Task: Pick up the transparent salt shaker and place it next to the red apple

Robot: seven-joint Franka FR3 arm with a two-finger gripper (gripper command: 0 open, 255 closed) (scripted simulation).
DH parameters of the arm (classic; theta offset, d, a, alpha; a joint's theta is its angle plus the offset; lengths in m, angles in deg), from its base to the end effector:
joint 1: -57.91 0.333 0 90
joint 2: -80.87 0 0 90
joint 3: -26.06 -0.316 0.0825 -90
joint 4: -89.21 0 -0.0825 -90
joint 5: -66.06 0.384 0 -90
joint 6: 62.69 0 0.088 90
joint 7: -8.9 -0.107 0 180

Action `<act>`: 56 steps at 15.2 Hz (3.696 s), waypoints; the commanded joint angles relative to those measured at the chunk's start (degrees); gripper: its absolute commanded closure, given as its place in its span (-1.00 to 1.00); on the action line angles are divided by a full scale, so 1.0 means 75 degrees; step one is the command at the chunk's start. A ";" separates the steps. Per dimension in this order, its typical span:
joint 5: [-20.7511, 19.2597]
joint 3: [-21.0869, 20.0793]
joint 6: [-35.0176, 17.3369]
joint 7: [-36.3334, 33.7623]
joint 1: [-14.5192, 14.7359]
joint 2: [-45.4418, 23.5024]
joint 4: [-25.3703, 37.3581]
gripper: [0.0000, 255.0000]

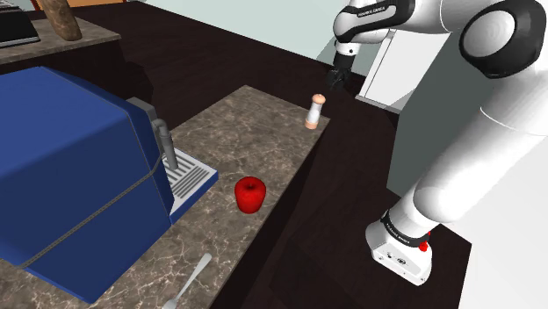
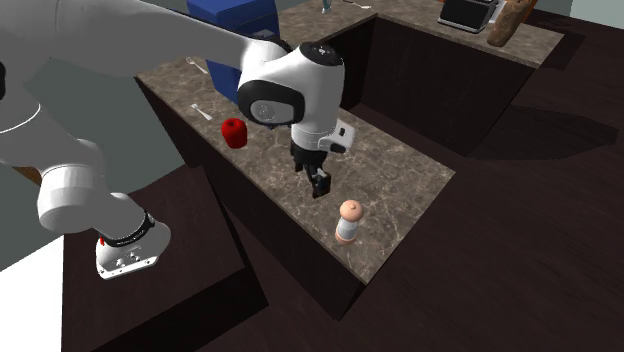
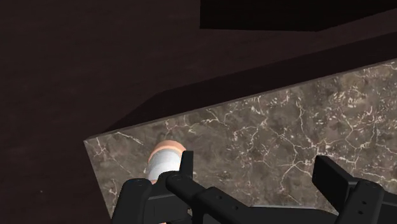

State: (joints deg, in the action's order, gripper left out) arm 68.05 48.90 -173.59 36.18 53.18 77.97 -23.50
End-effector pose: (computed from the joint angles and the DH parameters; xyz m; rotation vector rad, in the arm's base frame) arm 0.4976 -0.2544 0.4412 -3.0930 0.0294 0.0985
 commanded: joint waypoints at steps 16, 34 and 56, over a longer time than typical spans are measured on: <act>0.1686 -0.0067 -0.0492 0.1267 -0.1041 -0.3419 0.2615 -1.00; 0.1715 -0.0084 -0.0624 0.1288 -0.1041 -0.3471 0.2530 1.00; 0.1380 0.0083 0.1203 0.0997 -0.1031 -0.2836 0.3784 1.00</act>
State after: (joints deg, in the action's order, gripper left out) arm 78.51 49.47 -165.49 43.78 45.48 56.51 4.14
